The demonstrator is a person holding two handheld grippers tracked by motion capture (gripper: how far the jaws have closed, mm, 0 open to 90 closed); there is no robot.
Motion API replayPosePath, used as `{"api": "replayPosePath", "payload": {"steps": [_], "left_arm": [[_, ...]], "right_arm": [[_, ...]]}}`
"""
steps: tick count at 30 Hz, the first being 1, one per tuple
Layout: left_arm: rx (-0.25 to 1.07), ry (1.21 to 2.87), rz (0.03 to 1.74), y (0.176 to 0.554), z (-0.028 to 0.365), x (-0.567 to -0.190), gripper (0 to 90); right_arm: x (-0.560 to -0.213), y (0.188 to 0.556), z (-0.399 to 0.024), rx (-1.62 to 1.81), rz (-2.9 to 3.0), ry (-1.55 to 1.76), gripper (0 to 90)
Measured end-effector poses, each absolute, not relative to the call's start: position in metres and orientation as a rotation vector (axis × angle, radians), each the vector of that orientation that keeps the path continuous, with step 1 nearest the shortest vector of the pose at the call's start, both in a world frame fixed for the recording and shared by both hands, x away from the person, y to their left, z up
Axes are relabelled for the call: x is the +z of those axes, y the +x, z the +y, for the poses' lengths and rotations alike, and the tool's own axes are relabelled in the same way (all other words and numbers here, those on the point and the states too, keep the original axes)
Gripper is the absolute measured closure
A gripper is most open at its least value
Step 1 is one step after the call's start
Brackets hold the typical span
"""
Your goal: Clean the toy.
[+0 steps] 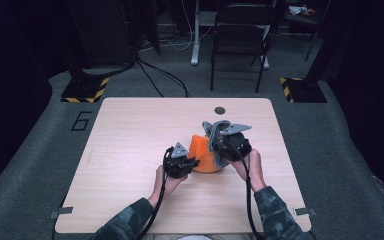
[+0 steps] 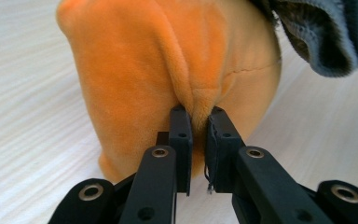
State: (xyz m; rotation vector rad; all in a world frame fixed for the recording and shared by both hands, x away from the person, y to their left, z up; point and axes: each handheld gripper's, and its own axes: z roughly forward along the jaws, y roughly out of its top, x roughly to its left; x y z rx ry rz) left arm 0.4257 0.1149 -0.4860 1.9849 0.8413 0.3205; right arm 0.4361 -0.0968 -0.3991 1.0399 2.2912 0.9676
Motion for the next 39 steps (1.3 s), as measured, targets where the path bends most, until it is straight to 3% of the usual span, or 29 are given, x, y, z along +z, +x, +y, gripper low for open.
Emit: {"api": "replayPosePath", "payload": {"steps": [12, 24, 32, 39], "left_arm": [[0.388, 1.986, 0.875, 0.421, 0.112, -0.489, 80.9], [0.377, 1.983, 0.857, 0.424, 0.113, -0.491, 80.9], [0.372, 1.975, 0.887, 0.426, 0.123, -0.493, 81.0], [0.380, 1.957, 0.898, 0.425, 0.132, -0.495, 81.0]], "right_arm": [[-0.411, 0.440, -0.066, 0.844, 2.314, 0.948, 66.3], [-0.422, 0.448, -0.100, 0.727, 2.354, 1.037, 66.4], [-0.451, 0.464, -0.132, 0.615, 2.392, 1.190, 66.2], [-0.427, 0.461, -0.117, 0.727, 2.345, 1.093, 66.3]]}}
